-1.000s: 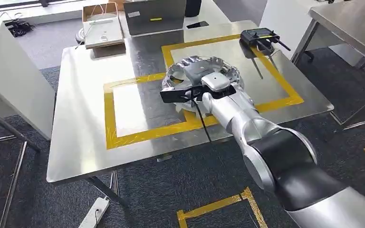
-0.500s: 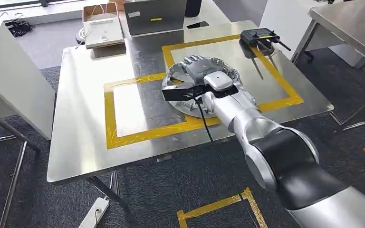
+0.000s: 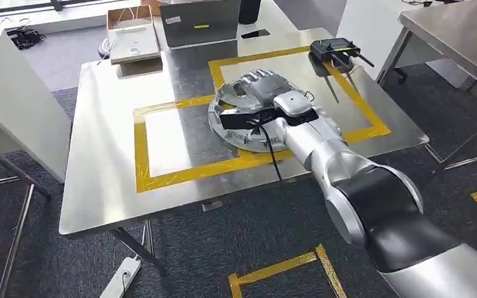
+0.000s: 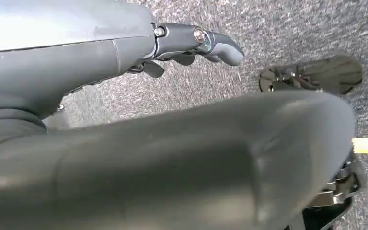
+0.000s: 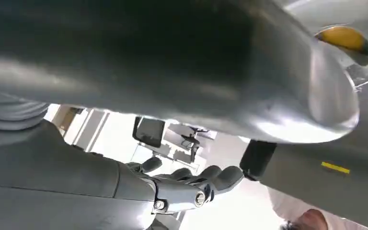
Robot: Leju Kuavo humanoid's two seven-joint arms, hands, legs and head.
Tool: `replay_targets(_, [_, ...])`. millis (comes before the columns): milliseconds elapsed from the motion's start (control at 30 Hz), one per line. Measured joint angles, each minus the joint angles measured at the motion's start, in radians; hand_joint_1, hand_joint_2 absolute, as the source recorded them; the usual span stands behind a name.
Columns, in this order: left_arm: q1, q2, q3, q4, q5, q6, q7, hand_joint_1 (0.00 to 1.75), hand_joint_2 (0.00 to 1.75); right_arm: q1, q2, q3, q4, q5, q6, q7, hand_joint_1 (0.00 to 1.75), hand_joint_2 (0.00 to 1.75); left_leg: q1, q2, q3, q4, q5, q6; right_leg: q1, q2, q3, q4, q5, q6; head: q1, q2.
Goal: Take the parts from the cabinet and place them on the table.
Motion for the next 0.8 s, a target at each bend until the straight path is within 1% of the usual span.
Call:
replay_targets(33, [-0.001,0.005,0.0,-0.002,0.0,0.0,0.003,0.0,0.0,-0.003,0.0,0.0,0.0,0.0,0.0,0.0,0.0,0.0,-0.004,-0.001,-0.011,0.009,-0.001,-0.013,0.009,0.006,-0.014,0.016,-0.019,0.0,0.001,0.0])
replay_targets(67, [-0.002,0.002,0.0,-0.002,0.0,0.0,0.007,0.0,0.0,-0.004,0.003,0.0,-0.001,0.002,0.001,-0.009,0.0,0.0,-0.006,-0.002,-0.017,0.027,-0.006,-0.02,0.008,0.011,-0.016,0.005,-0.005,-0.02,0.007,0.0])
replay_targets(100, [-0.002,0.003,0.0,-0.003,0.0,0.0,0.006,0.0,0.0,-0.003,0.003,0.0,0.0,0.002,0.002,-0.012,0.0,0.0,-0.005,-0.001,-0.016,0.023,-0.002,-0.027,0.011,0.009,-0.02,0.011,-0.004,-0.032,0.007,0.0])
replay_targets(133, [-0.001,0.002,0.0,-0.003,0.001,0.0,0.007,0.0,0.0,-0.004,0.002,0.0,0.0,0.003,0.003,-0.011,0.0,0.0,-0.004,-0.003,-0.015,0.014,0.004,-0.034,0.015,0.008,-0.022,0.015,-0.002,-0.041,0.007,0.0])
replay_targets(167, [0.0,0.002,0.0,-0.002,0.002,0.0,0.008,0.0,0.0,-0.006,0.004,0.0,0.0,0.004,0.003,-0.008,0.0,0.0,-0.003,-0.004,-0.017,0.011,0.01,-0.041,0.014,0.007,-0.026,0.015,0.005,-0.051,0.008,0.0])
replay_targets(200, [0.001,0.002,0.0,-0.002,0.003,0.0,0.009,0.0,0.0,-0.009,0.006,0.0,0.0,0.004,0.003,-0.009,0.0,0.0,0.0,-0.002,-0.027,0.017,0.007,-0.047,0.01,0.004,-0.032,0.01,0.013,-0.061,0.006,0.0])
replay_targets(233, [0.001,0.002,0.0,-0.002,0.005,0.0,0.01,0.0,0.0,-0.01,0.011,0.0,-0.001,0.003,0.003,-0.007,0.0,0.0,0.0,-0.001,-0.035,0.044,-0.031,-0.05,0.01,0.005,-0.037,0.01,0.021,-0.068,0.006,0.0])
replay_targets(267, [0.0,0.002,0.0,-0.002,0.007,0.0,0.01,0.0,0.0,-0.01,0.011,0.0,-0.001,0.0,0.003,-0.007,0.0,0.0,0.0,-0.002,-0.054,0.105,-0.087,-0.051,0.01,0.004,-0.044,0.009,0.029,-0.073,0.005,0.0])
replay_targets(300, [-0.001,0.002,0.0,-0.002,0.008,0.0,0.01,0.0,0.0,-0.01,0.011,0.0,-0.001,-0.004,0.003,-0.007,0.0,0.0,0.0,-0.002,-0.078,0.18,-0.137,-0.053,0.012,0.004,-0.053,0.009,0.035,-0.075,0.003,0.0])
replay_targets(333, [-0.001,0.002,0.0,-0.002,0.009,0.0,0.01,0.0,0.0,-0.01,0.011,0.0,0.0,-0.01,0.001,-0.007,0.0,0.0,0.0,-0.002,-0.1,0.258,-0.179,-0.053,0.015,0.004,-0.063,0.009,0.042,-0.076,0.003,0.0])
replay_targets(367, [0.0,0.002,0.0,-0.002,0.01,0.0,0.01,0.0,0.0,-0.009,0.011,-0.001,0.0,-0.021,-0.004,-0.007,0.0,0.0,0.0,-0.002,-0.107,0.308,-0.203,-0.052,0.018,0.004,-0.073,0.009,0.05,-0.076,0.003,0.0])
replay_targets(400, [0.001,0.002,0.0,-0.002,0.01,0.0,0.01,0.0,0.0,-0.009,0.011,-0.004,0.0,-0.036,-0.012,-0.007,0.0,0.0,0.0,-0.002,-0.094,0.31,-0.203,-0.049,0.02,0.004,-0.083,0.01,0.058,-0.076,0.003,0.0])
replay_targets(433, [0.001,0.002,0.0,-0.002,0.01,0.0,0.01,0.0,0.0,-0.009,0.011,-0.01,0.0,-0.051,-0.025,-0.008,0.0,0.0,-0.001,-0.002,-0.059,0.272,-0.189,-0.044,0.021,0.004,-0.092,0.01,0.066,-0.075,0.003,0.0])
replay_targets(467, [0.0,0.002,0.0,-0.002,0.01,0.0,0.01,0.0,0.0,-0.009,0.011,-0.022,-0.001,-0.072,-0.045,-0.008,0.0,0.0,-0.002,-0.002,-0.002,0.193,-0.165,-0.037,0.023,0.003,-0.101,0.01,0.073,-0.073,0.003,0.0])
replay_targets(500, [0.0,0.002,0.0,-0.002,0.01,0.0,0.01,0.0,0.0,-0.011,0.011,-0.038,-0.002,-0.094,-0.066,-0.008,0.0,0.0,-0.003,-0.002,0.073,0.09,-0.142,-0.028,0.023,0.003,-0.107,0.01,0.082,-0.07,0.004,0.0])
replay_targets(533, [-0.003,0.002,0.0,-0.002,0.01,0.0,0.01,0.0,0.0,-0.011,0.011,-0.05,-0.006,-0.105,-0.079,-0.007,0.0,0.0,-0.007,-0.001,0.109,0.029,-0.151,-0.026,0.02,0.002,-0.109,0.009,0.089,-0.065,0.004,0.0])
replay_targets(567, [-0.002,0.0,0.0,-0.002,0.01,0.0,0.009,0.0,0.0,-0.013,0.01,-0.063,-0.009,-0.114,-0.092,0.0,0.0,0.0,-0.016,0.0,0.099,0.023,-0.13,-0.026,0.024,0.002,-0.107,0.003,0.096,-0.056,0.007,0.0])
replay_targets(600, [-0.002,-0.001,0.0,-0.002,0.008,0.0,0.01,0.0,0.0,-0.016,0.01,-0.073,-0.009,-0.121,-0.106,0.004,0.0,0.0,-0.02,-0.002,0.095,0.025,-0.122,-0.022,0.019,0.001,-0.106,-0.005,0.106,-0.046,-0.001,0.0])
replay_targets(667, [0.0,0.001,0.0,-0.002,0.004,0.0,0.01,0.0,0.0,-0.011,0.01,-0.087,-0.009,-0.13,-0.131,0.003,0.0,0.0,-0.025,-0.003,0.088,0.022,-0.106,-0.009,0.017,0.002,-0.103,-0.023,0.126,-0.033,0.0,0.0])
replay_targets(700, [0.002,0.001,0.0,-0.002,-0.001,0.0,0.011,0.0,0.0,-0.007,0.005,-0.095,-0.009,-0.132,-0.14,0.003,0.0,0.0,-0.019,-0.001,0.081,0.006,-0.088,0.0,0.018,0.004,-0.105,-0.03,0.136,-0.025,0.001,0.0])
replay_targets(733, [0.001,0.001,0.0,-0.002,-0.002,0.0,0.013,0.0,0.0,-0.003,0.001,-0.101,-0.009,-0.132,-0.147,0.002,0.0,0.0,-0.016,0.004,0.086,0.002,-0.073,0.007,0.015,0.003,-0.116,-0.014,0.102,-0.024,0.0,0.0])
replay_targets(767, [0.001,0.002,0.0,-0.003,-0.002,0.0,0.013,0.0,0.0,-0.001,-0.003,-0.105,-0.009,-0.132,-0.15,0.0,0.0,0.0,-0.017,0.004,0.071,0.0,-0.061,0.02,0.018,0.002,-0.132,0.034,0.038,-0.024,0.005,0.0])
replay_targets(800, [0.001,0.002,0.0,-0.003,-0.002,0.0,0.013,0.0,0.0,-0.001,-0.006,-0.109,-0.009,-0.133,-0.155,0.0,0.0,0.0,-0.019,0.004,0.056,0.0,-0.049,0.022,0.019,0.002,-0.152,0.109,-0.027,-0.023,0.005,0.0])
